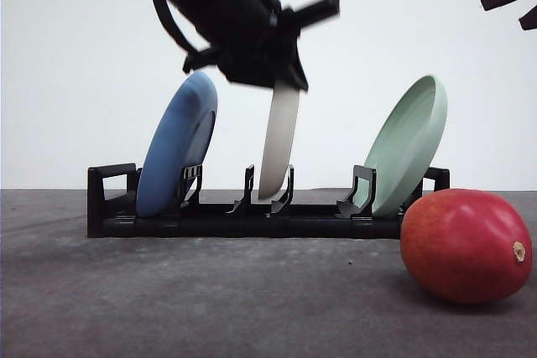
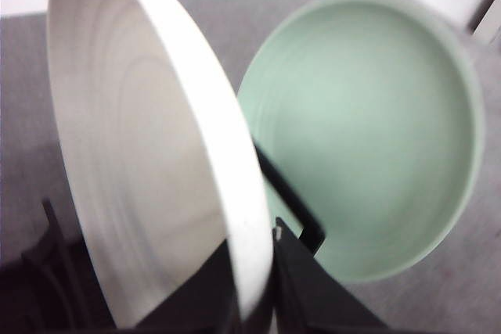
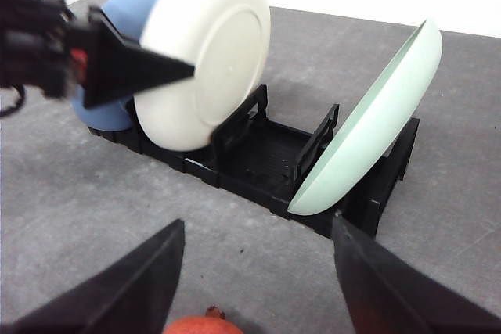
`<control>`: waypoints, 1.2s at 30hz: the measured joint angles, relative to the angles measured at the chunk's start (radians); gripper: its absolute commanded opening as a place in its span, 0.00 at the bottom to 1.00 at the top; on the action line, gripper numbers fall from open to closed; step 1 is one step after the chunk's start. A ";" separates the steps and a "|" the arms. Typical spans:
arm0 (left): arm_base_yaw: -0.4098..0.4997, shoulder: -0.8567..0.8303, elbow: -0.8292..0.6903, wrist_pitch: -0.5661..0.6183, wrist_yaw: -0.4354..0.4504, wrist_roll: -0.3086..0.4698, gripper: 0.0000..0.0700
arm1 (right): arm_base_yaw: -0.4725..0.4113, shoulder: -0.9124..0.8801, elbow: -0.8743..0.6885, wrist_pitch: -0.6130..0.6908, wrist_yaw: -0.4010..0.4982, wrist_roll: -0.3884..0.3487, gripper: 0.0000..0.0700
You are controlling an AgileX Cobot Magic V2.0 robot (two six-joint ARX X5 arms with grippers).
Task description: Place pomegranate in white plate
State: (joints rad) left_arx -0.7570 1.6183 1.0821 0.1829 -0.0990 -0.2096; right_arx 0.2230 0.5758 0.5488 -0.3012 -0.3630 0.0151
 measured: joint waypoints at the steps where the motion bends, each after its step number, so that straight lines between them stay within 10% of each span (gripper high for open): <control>1: 0.000 -0.016 0.000 0.000 0.000 -0.005 0.01 | 0.000 0.000 0.000 0.000 0.000 0.000 0.54; 26: -0.166 -0.460 -0.001 -0.624 -0.073 -0.020 0.01 | 0.000 0.000 0.000 0.000 0.000 0.000 0.54; 36: -0.360 -0.566 -0.253 -0.488 -0.267 0.048 0.01 | 0.000 0.000 0.000 0.000 0.000 0.000 0.54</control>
State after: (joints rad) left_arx -1.1170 1.0527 0.8294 -0.3052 -0.3660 -0.1611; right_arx 0.2230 0.5758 0.5488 -0.3016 -0.3628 0.0151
